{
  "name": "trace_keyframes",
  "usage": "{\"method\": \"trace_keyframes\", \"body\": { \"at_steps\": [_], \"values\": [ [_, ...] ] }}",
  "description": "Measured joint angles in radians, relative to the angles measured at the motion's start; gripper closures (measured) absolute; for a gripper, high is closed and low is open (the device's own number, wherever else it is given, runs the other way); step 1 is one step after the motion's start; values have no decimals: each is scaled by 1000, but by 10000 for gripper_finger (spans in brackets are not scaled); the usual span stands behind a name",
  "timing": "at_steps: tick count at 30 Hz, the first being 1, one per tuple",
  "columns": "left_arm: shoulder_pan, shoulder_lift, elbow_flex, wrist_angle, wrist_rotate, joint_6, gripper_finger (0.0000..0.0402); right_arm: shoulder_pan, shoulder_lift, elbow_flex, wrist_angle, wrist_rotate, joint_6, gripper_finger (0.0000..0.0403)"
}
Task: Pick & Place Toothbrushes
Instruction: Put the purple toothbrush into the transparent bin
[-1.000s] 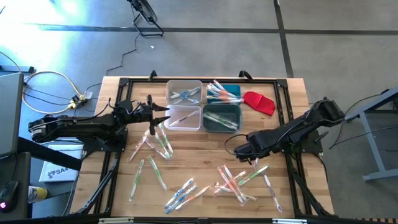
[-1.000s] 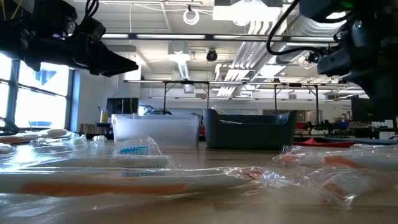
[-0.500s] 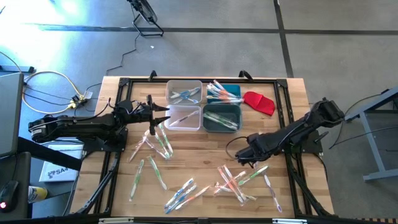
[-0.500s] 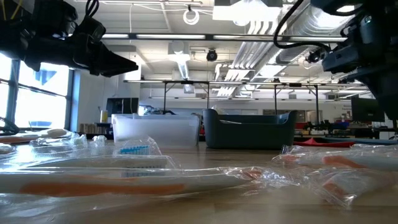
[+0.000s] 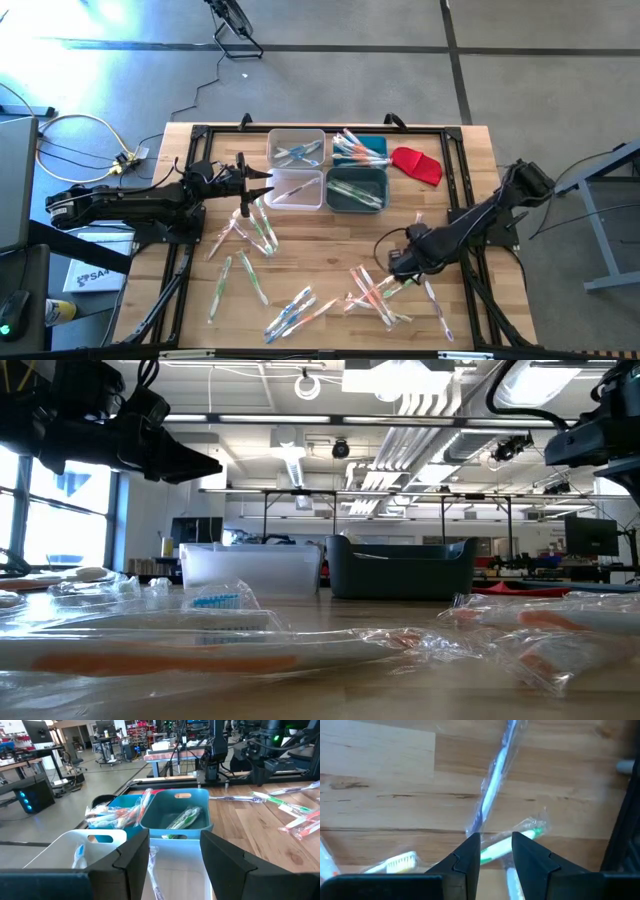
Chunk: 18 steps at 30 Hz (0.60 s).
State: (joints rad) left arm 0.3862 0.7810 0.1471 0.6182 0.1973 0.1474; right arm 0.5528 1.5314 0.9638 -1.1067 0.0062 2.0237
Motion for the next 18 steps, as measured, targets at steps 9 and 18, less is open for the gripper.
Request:
{"method": "trace_keyframes", "body": {
  "at_steps": [9,18],
  "values": [
    [0,0,0,9,0,1,231,9,-16,-43,-7,16,-8,298],
    [0,0,0,28,0,5,231,-52,-136,-242,172,-45,-62,298]
  ]
}}
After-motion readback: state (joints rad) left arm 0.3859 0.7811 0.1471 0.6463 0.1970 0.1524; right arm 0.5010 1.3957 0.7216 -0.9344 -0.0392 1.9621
